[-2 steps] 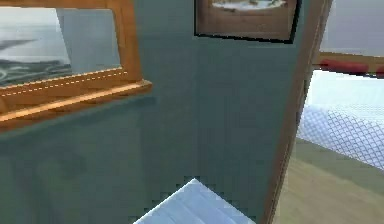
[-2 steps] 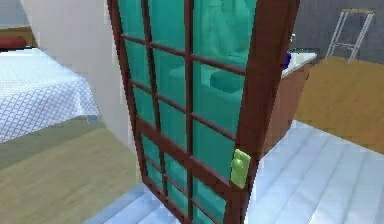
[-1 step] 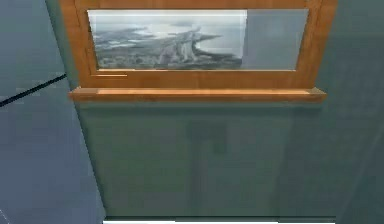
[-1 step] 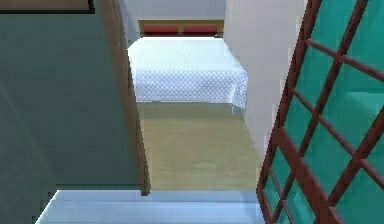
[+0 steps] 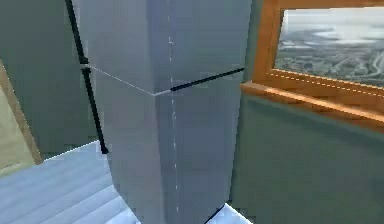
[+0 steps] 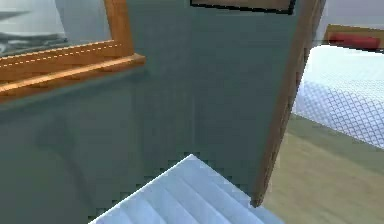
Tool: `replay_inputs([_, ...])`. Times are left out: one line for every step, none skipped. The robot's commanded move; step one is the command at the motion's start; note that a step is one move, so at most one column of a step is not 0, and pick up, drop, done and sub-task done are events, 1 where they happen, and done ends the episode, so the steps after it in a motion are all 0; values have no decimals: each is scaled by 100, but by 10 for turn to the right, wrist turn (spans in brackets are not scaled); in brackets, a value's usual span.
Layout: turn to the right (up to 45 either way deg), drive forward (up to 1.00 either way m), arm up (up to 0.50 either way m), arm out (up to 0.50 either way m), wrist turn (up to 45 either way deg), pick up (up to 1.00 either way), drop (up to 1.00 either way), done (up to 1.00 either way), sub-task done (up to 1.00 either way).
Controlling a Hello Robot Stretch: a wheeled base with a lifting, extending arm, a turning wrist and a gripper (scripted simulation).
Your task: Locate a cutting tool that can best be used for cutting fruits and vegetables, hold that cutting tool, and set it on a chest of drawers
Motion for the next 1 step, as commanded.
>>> replay_inputs([-450,0,0,0,0,0,0,0,0])
